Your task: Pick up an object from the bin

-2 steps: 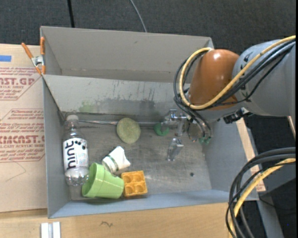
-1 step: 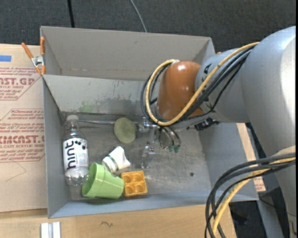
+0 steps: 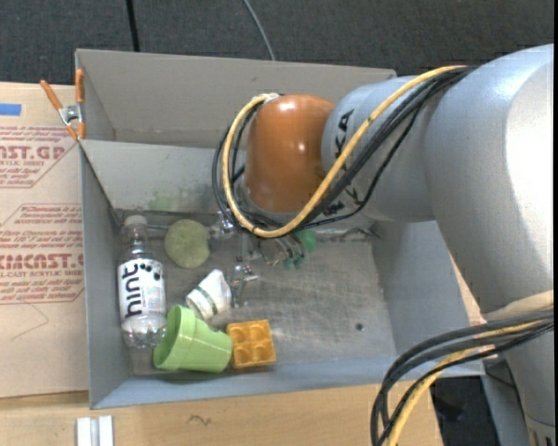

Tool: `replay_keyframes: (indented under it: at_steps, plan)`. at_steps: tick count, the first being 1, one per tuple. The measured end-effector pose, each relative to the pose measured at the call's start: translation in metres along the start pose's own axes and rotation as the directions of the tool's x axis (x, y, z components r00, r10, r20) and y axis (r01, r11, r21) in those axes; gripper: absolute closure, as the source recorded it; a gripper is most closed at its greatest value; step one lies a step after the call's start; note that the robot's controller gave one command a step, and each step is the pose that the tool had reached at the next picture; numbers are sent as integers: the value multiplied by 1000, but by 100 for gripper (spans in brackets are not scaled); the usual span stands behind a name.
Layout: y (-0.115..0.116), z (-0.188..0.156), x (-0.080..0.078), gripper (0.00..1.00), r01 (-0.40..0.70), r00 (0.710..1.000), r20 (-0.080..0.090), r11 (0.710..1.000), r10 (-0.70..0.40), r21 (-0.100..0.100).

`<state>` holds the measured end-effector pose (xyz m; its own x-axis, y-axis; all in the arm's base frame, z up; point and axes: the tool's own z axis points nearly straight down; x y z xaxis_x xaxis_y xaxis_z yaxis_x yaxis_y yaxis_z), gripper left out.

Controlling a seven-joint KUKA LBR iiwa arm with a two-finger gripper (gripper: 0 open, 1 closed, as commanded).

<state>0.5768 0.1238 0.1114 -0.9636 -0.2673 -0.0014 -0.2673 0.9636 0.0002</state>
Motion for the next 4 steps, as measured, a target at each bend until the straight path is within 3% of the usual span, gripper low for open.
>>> replay_keyframes:
  at_steps: [1,2,3,4]
  plan:
    - [22,-3,-9,0,-106,994,0,994,106,-3]
    - [18,20,1,0,35,999,1,999,-35,0]
    - [22,35,-5,100,162,987,3,987,-162,2]
    - [22,35,-5,100,162,987,3,987,-162,2]
